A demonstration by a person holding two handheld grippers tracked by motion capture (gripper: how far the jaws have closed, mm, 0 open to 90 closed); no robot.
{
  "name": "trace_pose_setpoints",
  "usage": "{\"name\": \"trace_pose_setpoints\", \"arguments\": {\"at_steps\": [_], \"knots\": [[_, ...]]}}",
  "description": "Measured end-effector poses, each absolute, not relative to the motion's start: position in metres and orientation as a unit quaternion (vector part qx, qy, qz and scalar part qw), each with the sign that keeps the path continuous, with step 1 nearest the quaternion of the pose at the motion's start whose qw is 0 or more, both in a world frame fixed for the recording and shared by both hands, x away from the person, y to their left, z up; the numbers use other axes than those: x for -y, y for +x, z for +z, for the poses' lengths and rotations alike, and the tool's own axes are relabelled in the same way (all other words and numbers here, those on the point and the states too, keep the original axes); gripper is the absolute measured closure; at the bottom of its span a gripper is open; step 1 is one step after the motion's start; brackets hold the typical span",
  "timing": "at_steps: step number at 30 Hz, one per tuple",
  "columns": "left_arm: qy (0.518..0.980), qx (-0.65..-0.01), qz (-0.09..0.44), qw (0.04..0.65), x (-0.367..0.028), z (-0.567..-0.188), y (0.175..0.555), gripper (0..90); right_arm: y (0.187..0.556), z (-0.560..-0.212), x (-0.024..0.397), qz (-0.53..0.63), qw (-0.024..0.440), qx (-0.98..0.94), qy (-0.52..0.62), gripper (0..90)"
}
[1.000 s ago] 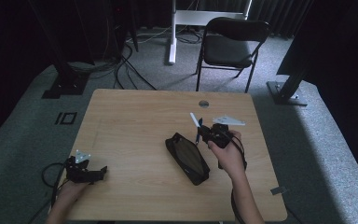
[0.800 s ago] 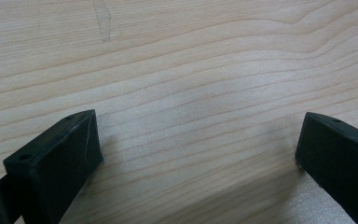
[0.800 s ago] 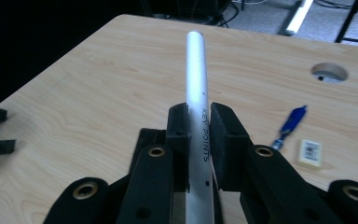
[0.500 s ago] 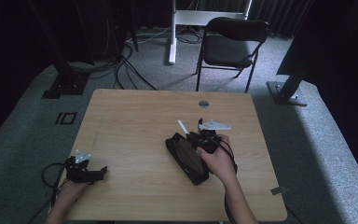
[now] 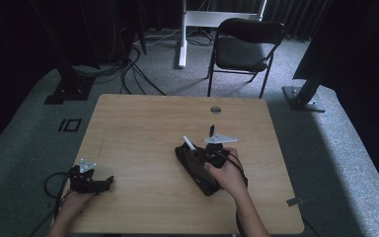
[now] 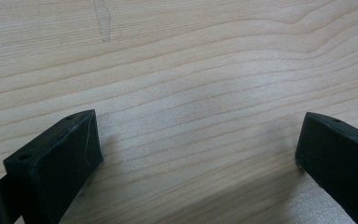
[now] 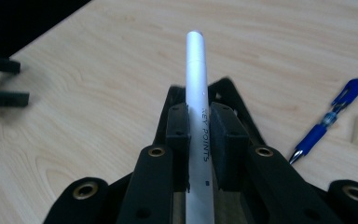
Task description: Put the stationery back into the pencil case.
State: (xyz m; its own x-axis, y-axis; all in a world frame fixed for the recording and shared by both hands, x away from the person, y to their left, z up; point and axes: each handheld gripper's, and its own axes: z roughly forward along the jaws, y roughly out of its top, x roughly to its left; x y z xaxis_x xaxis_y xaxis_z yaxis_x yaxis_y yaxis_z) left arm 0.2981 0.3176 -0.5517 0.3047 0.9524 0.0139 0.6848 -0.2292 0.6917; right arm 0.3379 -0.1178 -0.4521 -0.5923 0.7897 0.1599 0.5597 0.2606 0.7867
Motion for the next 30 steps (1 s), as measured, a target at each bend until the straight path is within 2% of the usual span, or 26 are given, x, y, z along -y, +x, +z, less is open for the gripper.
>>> {"name": "trace_pose_setpoints", "arguments": {"at_steps": [18, 30], "knots": [[0.751, -0.545, 0.225, 0.297, -0.318, -0.552, 0.298, 0.3, 0.341, -0.481, 0.116, 0.379, 0.119, -0.804, 0.442, 78.4], [0.751, -0.545, 0.225, 0.297, -0.318, -0.552, 0.298, 0.3, 0.347, -0.487, 0.109, 0.34, 0.124, -0.819, 0.445, 78.5]]}}
